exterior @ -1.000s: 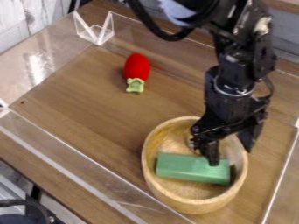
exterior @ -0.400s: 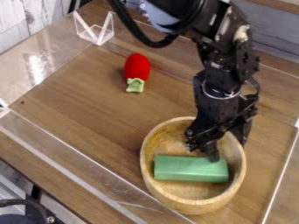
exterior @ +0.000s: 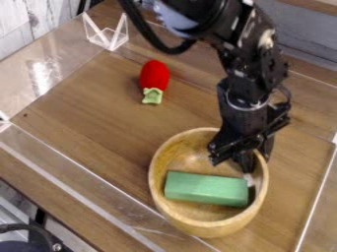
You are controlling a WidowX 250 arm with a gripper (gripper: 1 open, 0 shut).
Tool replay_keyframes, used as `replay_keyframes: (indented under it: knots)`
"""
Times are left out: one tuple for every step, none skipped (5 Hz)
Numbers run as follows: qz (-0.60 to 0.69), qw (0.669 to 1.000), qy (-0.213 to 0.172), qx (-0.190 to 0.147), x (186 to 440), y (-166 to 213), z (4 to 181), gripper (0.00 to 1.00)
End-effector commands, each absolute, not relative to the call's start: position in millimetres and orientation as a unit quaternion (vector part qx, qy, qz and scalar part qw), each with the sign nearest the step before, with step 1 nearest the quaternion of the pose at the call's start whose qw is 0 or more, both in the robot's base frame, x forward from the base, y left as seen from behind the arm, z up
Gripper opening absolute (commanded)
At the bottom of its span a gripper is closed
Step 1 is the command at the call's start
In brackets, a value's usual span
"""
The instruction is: Remove the green block from the brown bowl and put it on the table
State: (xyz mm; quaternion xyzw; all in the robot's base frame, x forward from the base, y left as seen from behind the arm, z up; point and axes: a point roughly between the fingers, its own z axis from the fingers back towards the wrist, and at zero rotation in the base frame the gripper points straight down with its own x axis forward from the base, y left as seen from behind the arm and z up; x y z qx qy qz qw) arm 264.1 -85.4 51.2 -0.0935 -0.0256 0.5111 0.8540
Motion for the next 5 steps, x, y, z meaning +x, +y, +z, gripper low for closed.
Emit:
replay_keyframes:
  knots:
    - [0.522, 0.844, -0.060, -0.111, 270, -85, 77.2, 0.00]
    - [0.542, 0.829, -0.074, -0.117, 272, -85, 81.7, 0.00]
    - [0.564, 0.813, -0.083, -0.122, 273, -86, 86.0, 0.00]
    - [0.568, 0.807, -0.090, -0.130, 266, -87, 98.6, 0.00]
    - [0.573, 0.802, -0.098, -0.139, 260, -90, 108.8, 0.00]
